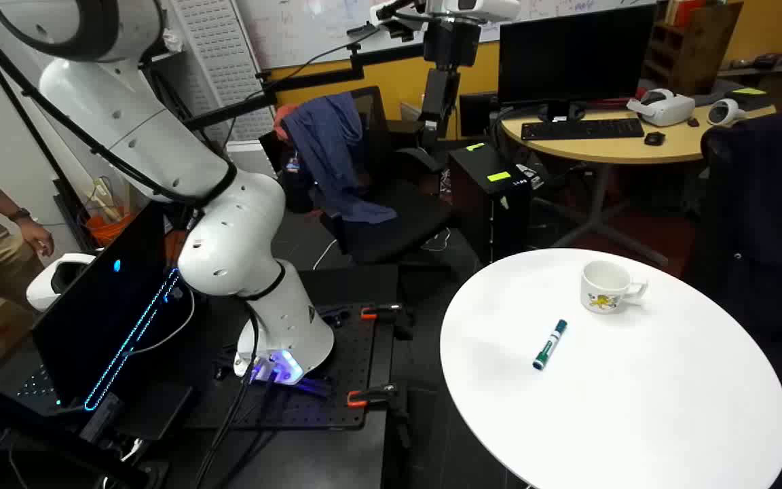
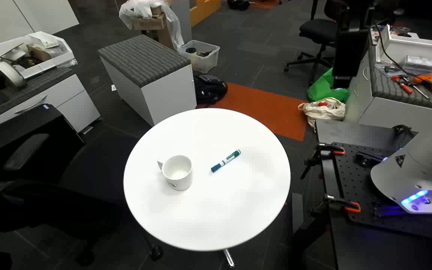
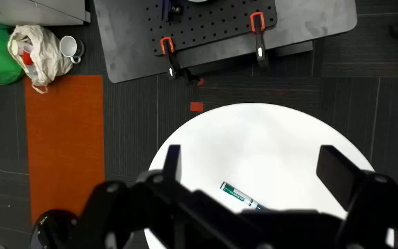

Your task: Pick the marker on the table and put it in the cup

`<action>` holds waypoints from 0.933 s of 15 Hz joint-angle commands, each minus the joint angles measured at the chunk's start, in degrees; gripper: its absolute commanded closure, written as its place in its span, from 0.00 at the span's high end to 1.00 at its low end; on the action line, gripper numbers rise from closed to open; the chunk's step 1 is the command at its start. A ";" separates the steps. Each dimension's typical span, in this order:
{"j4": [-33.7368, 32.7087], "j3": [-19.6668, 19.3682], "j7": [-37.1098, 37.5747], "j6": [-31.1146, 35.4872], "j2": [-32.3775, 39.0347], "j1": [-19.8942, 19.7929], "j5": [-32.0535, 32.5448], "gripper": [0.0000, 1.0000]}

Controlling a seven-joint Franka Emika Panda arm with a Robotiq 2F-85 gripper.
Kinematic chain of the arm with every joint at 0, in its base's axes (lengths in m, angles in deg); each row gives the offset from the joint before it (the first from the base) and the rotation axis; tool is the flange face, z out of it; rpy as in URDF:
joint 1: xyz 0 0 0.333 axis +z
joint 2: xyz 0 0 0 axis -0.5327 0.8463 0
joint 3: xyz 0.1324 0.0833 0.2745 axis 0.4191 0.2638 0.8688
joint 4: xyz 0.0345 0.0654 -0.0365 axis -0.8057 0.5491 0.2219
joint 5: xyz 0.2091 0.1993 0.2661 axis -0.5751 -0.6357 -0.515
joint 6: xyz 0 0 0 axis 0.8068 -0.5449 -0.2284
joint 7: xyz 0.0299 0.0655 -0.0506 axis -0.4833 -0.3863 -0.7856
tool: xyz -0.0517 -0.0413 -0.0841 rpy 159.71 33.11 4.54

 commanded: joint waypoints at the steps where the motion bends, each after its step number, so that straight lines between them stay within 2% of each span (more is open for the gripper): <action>1: -0.16 -1.23 0.48 -0.16 0.24 1.53 0.39 1.00; 9: -0.10 -1.29 0.44 0.03 0.19 1.60 0.65 1.00; 14: 1.71 -1.55 0.42 5.17 -0.38 1.51 5.54 1.00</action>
